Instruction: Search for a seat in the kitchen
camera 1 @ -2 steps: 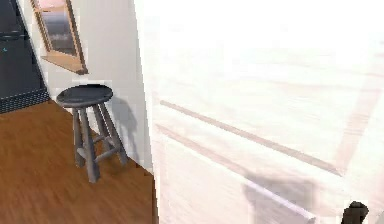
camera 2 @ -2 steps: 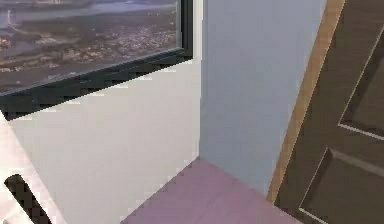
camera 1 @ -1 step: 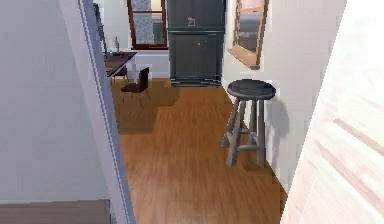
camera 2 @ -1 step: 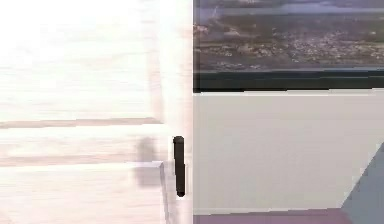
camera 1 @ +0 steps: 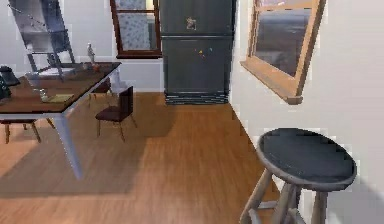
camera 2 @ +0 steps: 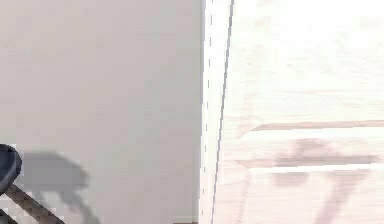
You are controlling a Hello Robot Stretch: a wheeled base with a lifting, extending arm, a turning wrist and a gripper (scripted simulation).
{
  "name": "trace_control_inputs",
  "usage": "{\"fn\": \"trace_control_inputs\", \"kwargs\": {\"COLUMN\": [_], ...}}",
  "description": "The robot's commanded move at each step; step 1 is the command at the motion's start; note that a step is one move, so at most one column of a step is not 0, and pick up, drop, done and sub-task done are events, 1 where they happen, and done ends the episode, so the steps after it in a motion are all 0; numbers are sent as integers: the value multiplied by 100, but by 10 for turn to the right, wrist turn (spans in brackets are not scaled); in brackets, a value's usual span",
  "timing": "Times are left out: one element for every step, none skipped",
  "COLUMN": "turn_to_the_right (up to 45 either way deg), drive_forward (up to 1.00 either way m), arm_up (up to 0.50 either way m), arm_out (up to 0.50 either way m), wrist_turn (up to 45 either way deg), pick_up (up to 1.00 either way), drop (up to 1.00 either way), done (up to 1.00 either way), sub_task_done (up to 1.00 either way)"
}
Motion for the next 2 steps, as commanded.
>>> {"fn": "trace_control_inputs", "kwargs": {"turn_to_the_right": [-60, 0], "drive_forward": [0, 100], "arm_up": [0, 0], "arm_out": [0, 0], "wrist_turn": [0, 0], "pick_up": [0, 0], "drop": [0, 0], "done": [0, 0], "sub_task_done": [0, 0]}}
